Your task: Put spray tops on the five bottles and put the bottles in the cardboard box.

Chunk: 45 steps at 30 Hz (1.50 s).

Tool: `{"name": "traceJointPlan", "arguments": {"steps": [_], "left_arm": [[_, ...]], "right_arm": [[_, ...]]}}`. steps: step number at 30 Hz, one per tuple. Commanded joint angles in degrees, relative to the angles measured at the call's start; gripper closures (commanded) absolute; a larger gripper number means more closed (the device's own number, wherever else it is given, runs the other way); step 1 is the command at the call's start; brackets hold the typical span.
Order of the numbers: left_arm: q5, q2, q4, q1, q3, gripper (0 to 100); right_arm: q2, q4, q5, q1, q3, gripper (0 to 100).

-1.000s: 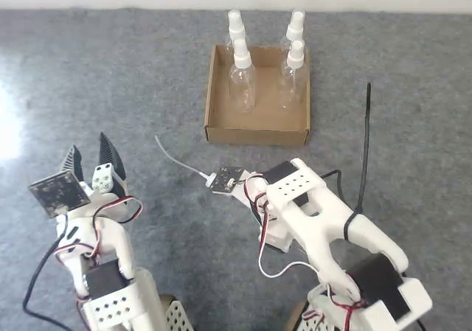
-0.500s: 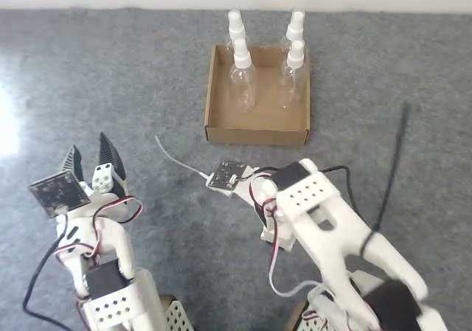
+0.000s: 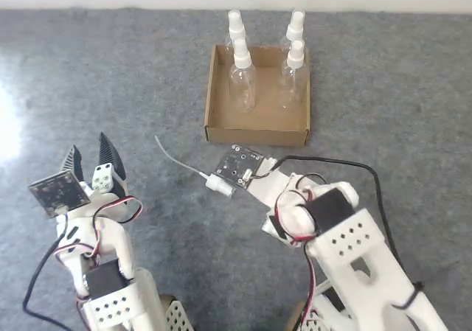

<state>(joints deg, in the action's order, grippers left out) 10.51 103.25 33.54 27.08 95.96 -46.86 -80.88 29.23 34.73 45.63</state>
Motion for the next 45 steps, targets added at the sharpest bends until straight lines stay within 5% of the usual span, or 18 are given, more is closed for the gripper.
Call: {"name": "traceJointPlan", "arguments": {"steps": [1,26,45], "left_arm": [[-0.53,1.23,-1.85,0.09,-0.57,83],[-0.53,1.23,-1.85,0.09,-0.57,83],[-2.64,1.14,-1.58,-1.67,-0.57,83]], "right_arm": [[-3.65,-0.22,-0.79,2.24,-2.73,85.3],[-4.79,2.95,-8.53,7.43,-8.09,85.3],[-35.12,11.38,-8.44,4.18,11.43,85.3]]}}
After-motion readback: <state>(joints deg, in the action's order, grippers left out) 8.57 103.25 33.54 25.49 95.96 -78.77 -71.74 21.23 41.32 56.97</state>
